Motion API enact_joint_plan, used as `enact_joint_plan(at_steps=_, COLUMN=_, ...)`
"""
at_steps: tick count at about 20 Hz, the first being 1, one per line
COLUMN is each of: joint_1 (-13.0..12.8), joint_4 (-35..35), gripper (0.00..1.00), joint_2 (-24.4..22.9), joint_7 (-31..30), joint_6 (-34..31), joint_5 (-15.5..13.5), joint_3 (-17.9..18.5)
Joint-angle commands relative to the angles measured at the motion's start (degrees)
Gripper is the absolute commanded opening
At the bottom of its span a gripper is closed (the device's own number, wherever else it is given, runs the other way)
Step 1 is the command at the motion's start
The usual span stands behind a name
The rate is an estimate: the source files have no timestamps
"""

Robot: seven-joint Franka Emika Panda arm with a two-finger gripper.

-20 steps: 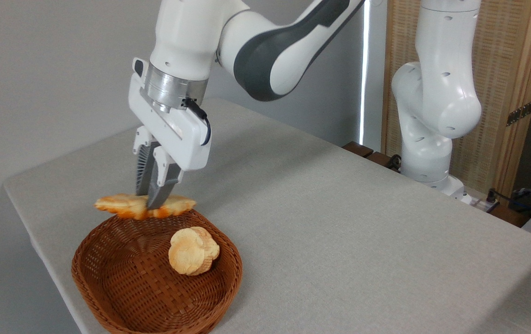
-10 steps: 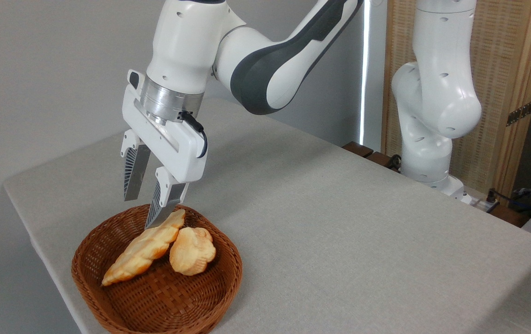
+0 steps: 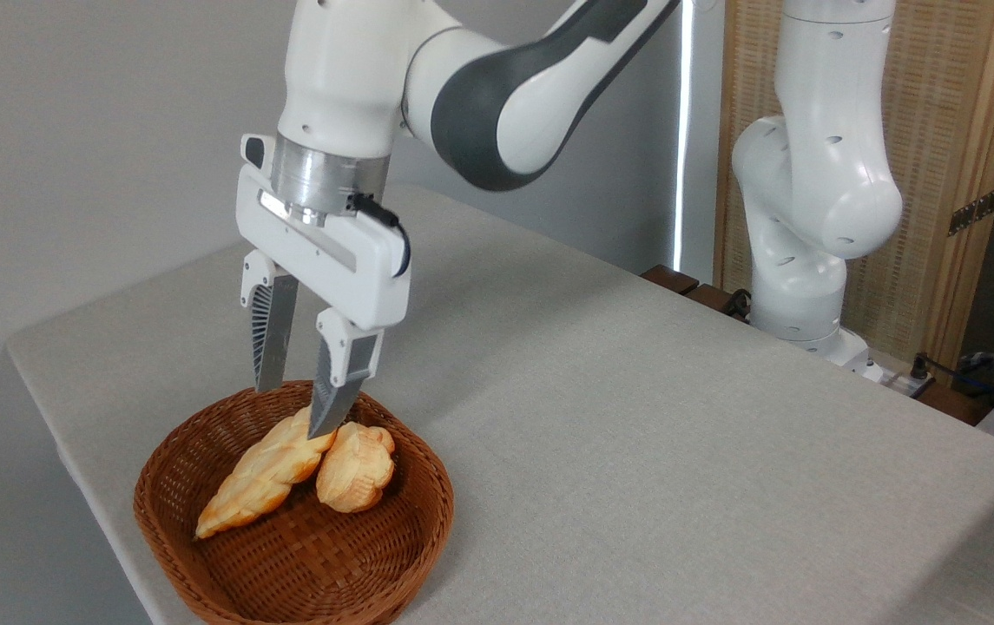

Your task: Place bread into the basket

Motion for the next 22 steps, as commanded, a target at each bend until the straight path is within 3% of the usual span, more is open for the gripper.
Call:
enact_joint_plan(at_steps=1, joint_1=-0.1, joint_4=0.7, gripper=1.00, joint_2=-2.8, joint_7=-2.2, joint_6=-7.7, joint_5=1.7, joint_3=1.7)
enact_joint_plan(at_steps=5, joint_1=-0.1, joint_4=6.1, gripper=1.00, joint_2=-3.9, joint_7=-1.5, joint_6=-19.1, joint_5=1.8, joint_3=4.4)
enact_joint_plan(at_steps=9, joint_1=-0.1, joint_4=8.1, gripper=1.00, joint_2=-3.8, joint_7=-1.8, joint_6=-24.6, joint_5=1.9, joint_3=4.9)
enact_joint_plan(at_steps=22, joint_1=0.0, joint_4=8.1, gripper=1.00, joint_2=-3.7, joint_7=-1.5, joint_6=-26.0, joint_5=1.7, joint_3=4.5)
